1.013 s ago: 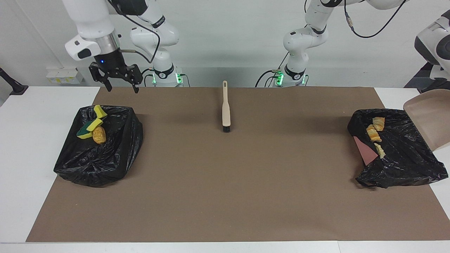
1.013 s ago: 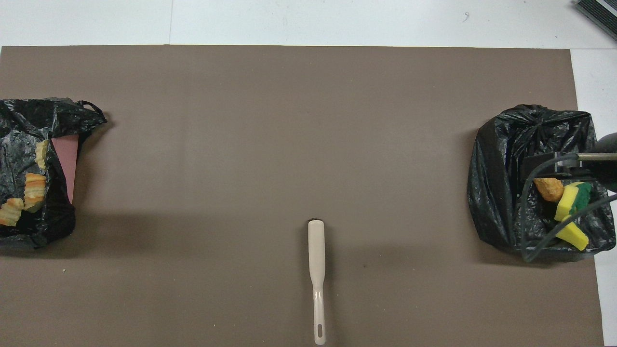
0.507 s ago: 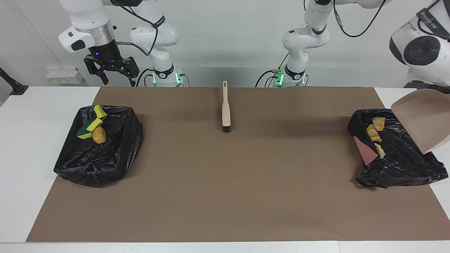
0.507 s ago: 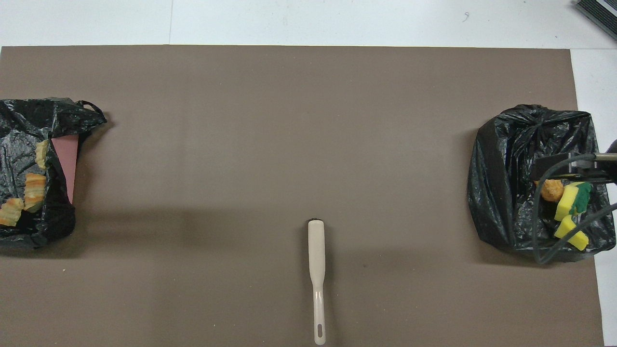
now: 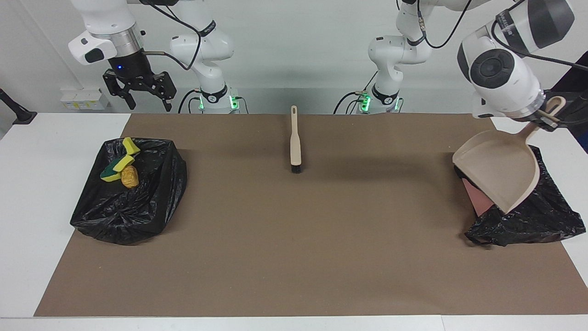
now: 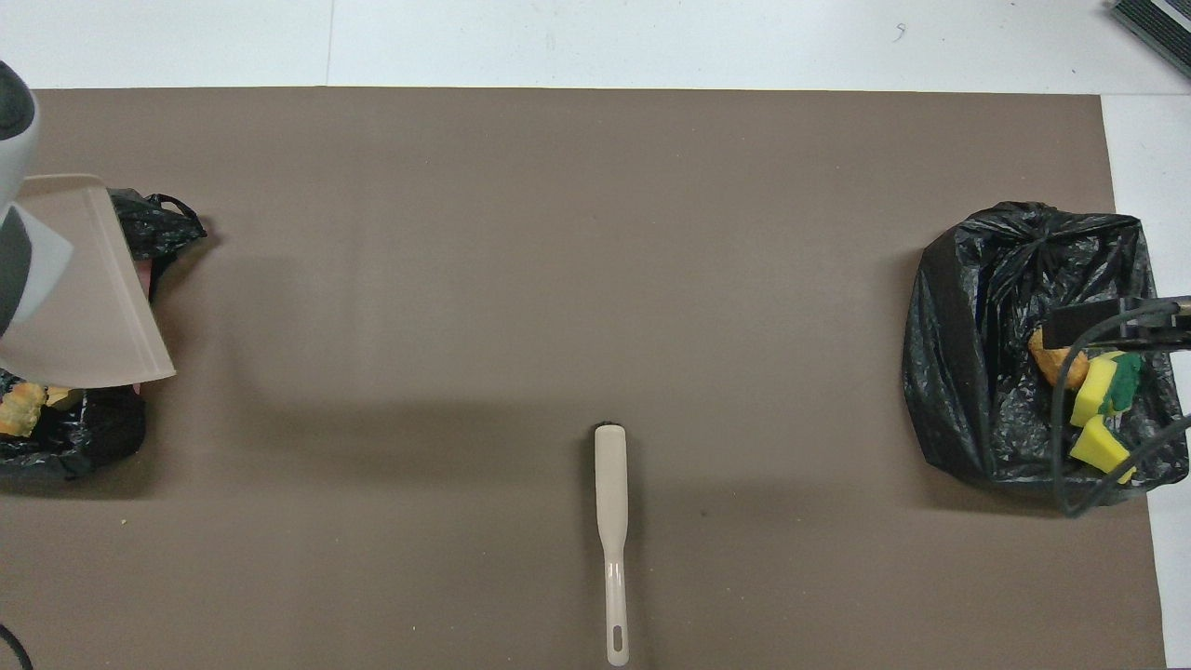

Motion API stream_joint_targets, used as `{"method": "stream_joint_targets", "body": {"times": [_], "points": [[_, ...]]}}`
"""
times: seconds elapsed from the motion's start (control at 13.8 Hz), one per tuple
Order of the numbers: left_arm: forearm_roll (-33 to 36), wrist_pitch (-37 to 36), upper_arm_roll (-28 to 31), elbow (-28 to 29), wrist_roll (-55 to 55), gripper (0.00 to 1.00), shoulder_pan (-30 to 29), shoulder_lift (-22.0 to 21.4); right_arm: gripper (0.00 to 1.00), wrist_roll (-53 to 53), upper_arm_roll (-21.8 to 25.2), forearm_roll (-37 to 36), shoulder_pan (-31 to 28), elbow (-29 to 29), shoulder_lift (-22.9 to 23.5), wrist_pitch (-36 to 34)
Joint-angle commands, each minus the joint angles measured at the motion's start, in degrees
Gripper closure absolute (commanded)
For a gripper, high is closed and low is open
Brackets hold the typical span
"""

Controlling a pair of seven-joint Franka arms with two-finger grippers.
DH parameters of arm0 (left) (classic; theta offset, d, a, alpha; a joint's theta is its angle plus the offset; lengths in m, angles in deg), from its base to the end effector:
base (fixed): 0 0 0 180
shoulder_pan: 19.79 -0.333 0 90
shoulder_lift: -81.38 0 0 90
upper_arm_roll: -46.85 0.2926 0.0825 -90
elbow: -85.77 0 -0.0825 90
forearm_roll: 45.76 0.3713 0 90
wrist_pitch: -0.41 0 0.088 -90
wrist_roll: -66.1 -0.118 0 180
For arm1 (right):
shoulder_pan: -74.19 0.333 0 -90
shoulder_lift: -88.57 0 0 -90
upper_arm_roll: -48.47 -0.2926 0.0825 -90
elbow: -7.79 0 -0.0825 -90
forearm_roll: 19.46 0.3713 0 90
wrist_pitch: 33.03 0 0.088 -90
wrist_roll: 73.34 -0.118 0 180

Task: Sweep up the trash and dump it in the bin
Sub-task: 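Bring the empty dustpan back to the table center with the left gripper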

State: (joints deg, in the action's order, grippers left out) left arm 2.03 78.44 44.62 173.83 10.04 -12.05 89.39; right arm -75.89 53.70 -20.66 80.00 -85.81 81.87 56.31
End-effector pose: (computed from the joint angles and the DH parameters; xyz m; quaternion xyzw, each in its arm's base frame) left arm 0.5612 0.0033 0.5577 -0.7693 0.4753 0.2894 0.3138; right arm 0.5072 -0.0001 0.6213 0.9996 -0.0173 0.0212 0.0046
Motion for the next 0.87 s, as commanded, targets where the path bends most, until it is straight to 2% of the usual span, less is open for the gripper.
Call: {"method": "stream_joint_targets", "body": {"times": [0.0,0.14,0.43,0.65,0.8], "points": [[-6.28,-3.76,0.74,-0.43,11.79,1.00,3.33,-1.07,0.00,3.95,0.91,3.04,-0.88,2.18,0.19,-3.72],[-11.99,-4.64,0.74,-0.44,20.94,1.00,5.18,-1.33,0.00,5.71,1.88,3.05,-0.80,2.81,0.10,-5.57],[-22.71,-5.00,0.13,-0.44,37.55,1.00,7.73,-1.95,0.00,4.22,1.53,2.34,-0.27,1.76,-0.51,-3.65],[-29.31,-4.21,-3.02,-0.44,46.80,1.00,8.17,-2.30,0.00,3.95,1.53,2.34,-0.27,0.09,-1.57,-3.38],[-34.40,-0.80,-4.00,-0.44,51.64,1.00,8.17,-2.21,0.00,3.95,1.53,2.34,-0.27,0.08,-1.48,-3.30]]}}
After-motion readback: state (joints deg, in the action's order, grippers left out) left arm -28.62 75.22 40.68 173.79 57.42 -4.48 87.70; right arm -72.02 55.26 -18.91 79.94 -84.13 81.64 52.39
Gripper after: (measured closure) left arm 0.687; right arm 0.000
